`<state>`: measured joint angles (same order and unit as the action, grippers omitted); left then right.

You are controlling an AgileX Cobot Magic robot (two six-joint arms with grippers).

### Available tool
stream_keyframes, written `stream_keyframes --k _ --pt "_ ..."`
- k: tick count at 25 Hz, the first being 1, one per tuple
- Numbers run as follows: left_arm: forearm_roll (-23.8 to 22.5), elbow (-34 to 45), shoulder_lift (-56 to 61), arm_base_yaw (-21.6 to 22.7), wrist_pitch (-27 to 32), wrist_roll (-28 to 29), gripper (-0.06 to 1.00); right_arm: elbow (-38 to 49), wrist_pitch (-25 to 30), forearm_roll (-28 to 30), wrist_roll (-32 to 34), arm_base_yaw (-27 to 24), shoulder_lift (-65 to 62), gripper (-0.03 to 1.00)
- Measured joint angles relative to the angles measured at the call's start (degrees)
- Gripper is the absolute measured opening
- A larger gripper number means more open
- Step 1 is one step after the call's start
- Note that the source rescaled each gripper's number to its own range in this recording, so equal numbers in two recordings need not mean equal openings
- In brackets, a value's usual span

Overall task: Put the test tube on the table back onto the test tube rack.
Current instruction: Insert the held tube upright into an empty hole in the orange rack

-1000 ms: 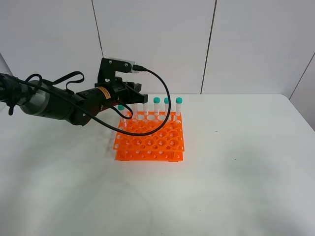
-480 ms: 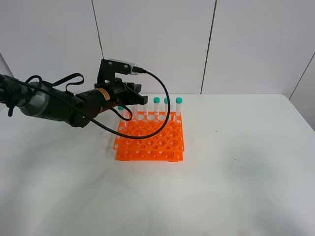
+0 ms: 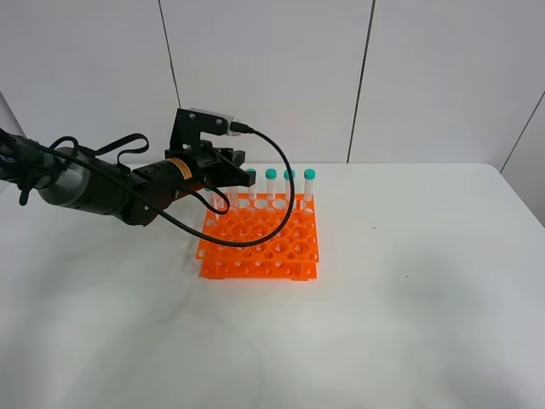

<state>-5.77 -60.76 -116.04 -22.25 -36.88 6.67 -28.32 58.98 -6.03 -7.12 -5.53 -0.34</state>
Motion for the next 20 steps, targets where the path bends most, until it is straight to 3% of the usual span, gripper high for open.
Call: stream_keyframes --k 20 --pt "0.73 0.24 -1.76 0.0 -0.6 -1.5 0.0 0.0 0.0 0.0 0.0 0.0 0.0 0.76"
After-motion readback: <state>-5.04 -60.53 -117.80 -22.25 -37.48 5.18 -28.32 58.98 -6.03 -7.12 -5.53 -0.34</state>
